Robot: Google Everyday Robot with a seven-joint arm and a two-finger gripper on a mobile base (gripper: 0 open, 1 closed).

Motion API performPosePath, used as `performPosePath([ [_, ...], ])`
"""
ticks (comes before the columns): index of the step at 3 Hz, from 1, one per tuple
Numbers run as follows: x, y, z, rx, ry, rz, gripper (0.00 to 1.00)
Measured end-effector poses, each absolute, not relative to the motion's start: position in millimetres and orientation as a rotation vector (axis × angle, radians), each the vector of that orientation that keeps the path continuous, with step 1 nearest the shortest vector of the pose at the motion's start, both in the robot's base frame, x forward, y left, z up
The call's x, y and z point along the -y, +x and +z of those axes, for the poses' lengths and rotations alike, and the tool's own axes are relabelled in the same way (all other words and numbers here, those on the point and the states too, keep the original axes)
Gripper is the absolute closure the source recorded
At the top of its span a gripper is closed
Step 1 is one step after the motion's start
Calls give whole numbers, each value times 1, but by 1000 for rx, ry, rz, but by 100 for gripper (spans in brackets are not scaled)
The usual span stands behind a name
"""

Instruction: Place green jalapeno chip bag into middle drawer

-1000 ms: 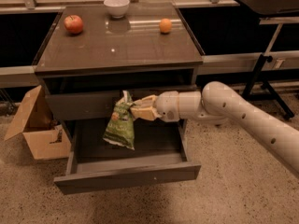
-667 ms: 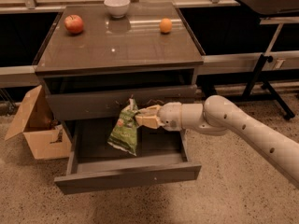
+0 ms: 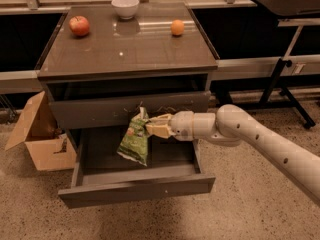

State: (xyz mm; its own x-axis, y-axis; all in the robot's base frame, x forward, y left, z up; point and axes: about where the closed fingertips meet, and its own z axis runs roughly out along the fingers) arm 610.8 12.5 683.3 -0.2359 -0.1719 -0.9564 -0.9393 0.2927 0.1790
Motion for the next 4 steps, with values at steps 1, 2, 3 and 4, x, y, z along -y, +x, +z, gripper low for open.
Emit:
performPosePath([
  [1, -7, 628, 657, -1670, -992, 1037, 100],
  [2, -4, 643, 623, -1709, -943, 1041, 100],
  [3, 2, 656, 594, -1742, -904, 1036, 100],
  [4, 13, 670, 556, -1772, -848, 1040, 100],
])
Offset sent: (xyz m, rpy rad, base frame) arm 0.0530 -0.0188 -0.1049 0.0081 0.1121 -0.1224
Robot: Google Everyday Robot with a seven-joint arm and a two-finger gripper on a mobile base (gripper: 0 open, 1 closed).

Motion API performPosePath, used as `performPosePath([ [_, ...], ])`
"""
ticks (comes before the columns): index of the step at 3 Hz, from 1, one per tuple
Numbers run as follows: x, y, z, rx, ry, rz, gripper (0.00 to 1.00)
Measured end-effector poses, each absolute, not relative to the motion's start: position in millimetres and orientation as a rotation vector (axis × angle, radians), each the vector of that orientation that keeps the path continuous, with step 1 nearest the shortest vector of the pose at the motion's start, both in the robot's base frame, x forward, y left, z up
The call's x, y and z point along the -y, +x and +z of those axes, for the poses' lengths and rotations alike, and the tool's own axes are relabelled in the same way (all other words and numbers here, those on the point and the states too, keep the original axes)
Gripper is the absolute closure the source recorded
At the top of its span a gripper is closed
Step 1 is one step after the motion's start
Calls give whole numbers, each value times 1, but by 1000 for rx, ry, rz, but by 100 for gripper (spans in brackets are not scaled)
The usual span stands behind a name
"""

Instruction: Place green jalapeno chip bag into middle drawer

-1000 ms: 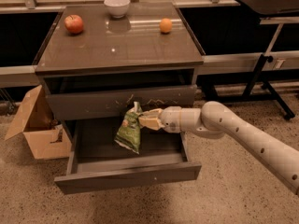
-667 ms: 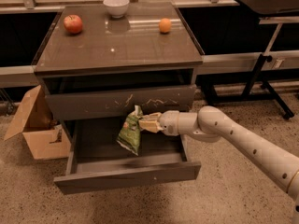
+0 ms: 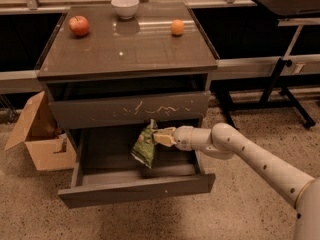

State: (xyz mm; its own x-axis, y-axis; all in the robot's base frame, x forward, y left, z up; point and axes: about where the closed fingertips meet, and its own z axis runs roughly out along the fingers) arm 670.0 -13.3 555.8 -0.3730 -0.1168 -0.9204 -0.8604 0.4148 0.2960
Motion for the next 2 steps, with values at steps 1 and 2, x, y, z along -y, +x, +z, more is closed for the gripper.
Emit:
performPosePath([
  [1, 21, 668, 532, -1818, -825, 1052, 100],
  [2, 34, 667, 509, -1854, -800, 1087, 73],
])
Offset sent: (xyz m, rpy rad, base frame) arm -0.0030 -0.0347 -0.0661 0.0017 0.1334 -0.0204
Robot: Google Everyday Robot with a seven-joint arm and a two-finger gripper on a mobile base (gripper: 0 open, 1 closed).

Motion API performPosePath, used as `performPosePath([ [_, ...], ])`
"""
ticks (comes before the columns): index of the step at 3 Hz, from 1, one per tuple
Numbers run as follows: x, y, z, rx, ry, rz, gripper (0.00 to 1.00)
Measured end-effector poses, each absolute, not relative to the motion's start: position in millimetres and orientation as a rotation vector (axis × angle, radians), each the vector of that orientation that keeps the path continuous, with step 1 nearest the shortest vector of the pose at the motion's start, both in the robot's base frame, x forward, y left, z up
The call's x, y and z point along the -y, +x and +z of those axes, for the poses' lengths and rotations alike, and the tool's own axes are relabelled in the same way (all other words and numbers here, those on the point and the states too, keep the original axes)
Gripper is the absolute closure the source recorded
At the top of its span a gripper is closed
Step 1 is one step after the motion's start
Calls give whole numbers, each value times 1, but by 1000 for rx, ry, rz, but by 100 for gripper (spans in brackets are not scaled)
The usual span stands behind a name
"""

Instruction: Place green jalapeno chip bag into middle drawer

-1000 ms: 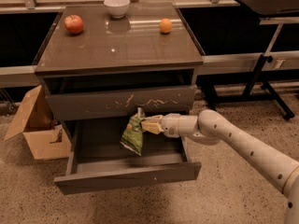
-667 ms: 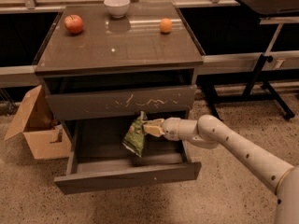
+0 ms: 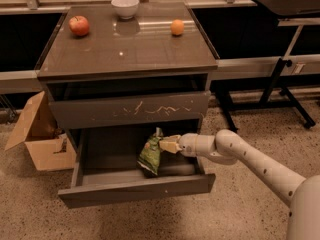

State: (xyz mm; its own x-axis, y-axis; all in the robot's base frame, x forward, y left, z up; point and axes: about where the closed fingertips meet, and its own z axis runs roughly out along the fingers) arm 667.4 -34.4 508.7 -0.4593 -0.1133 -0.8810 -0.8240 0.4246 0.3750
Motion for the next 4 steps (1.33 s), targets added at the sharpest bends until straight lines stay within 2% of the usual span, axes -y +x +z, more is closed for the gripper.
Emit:
performPosePath([
  [3, 64, 661, 505, -1887, -780, 1080, 4],
  [4, 83, 649, 533, -1853, -767, 1016, 0],
])
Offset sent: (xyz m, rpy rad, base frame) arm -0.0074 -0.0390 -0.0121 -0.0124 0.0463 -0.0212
